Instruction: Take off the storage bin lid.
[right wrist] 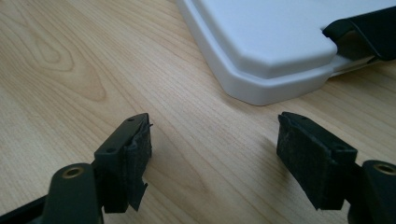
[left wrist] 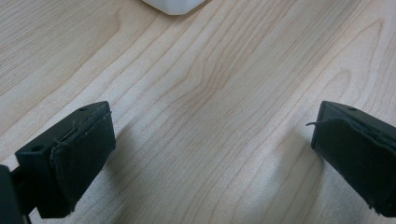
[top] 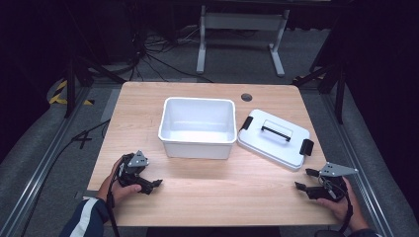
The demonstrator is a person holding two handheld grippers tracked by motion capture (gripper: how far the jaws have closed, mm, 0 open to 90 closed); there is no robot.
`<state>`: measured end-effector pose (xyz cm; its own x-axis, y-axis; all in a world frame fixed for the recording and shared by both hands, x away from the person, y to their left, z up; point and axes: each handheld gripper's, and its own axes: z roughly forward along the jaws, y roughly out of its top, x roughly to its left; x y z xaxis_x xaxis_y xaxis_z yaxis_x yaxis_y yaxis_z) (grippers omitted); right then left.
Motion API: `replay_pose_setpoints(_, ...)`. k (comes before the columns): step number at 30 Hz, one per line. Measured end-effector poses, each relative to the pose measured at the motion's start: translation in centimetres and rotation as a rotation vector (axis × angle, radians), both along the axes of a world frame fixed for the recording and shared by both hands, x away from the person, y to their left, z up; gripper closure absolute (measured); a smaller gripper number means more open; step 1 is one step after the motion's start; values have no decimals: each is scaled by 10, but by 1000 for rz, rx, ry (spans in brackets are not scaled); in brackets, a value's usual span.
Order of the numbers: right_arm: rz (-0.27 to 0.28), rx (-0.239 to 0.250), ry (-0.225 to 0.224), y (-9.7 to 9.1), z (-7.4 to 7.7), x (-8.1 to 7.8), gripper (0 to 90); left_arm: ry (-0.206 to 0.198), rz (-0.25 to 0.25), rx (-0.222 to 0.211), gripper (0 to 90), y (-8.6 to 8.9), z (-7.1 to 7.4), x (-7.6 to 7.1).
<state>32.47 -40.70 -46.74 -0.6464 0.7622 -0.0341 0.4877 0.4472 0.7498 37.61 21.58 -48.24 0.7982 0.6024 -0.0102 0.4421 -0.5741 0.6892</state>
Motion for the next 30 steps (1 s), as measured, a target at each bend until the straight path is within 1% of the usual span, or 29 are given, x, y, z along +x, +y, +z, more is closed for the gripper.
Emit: replay_pose_setpoints(30, -11, 1, 1, 0, 0, 0, 264, 0, -5, 1, 1, 0, 0, 1)
